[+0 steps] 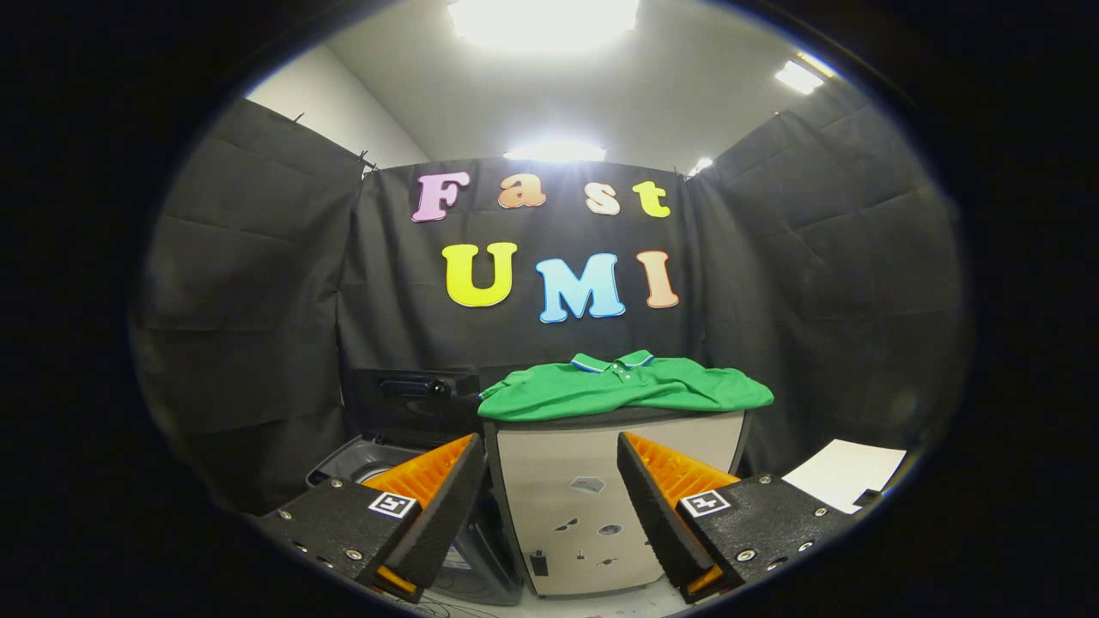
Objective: Put the clothes into the washing machine and then close the washing machine lid.
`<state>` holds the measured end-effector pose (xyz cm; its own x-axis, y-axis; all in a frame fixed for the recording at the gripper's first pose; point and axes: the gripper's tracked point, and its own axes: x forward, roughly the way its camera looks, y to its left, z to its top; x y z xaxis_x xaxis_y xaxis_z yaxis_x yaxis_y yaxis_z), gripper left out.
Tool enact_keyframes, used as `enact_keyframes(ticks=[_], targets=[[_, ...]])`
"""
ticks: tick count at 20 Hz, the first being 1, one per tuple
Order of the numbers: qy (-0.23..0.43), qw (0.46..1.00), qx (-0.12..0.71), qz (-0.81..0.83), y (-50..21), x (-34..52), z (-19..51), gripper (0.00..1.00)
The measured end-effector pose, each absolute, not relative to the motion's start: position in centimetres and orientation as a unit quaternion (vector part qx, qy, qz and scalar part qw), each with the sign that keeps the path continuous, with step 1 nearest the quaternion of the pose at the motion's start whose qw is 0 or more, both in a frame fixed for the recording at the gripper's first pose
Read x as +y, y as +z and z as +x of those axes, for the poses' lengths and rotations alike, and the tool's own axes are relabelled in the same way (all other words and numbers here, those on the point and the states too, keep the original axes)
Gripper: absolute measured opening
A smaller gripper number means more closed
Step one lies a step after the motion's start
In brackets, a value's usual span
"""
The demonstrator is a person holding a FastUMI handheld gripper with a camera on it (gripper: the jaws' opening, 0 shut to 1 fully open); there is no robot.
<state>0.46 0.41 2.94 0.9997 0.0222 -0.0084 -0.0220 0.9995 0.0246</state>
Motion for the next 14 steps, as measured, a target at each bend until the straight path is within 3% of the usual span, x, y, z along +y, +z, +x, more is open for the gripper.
enact_keyframes(ticks=[14], targets=[[-0.011,1.000,-0.021,-0.008,11.7,-4.5,10.6,0.96]])
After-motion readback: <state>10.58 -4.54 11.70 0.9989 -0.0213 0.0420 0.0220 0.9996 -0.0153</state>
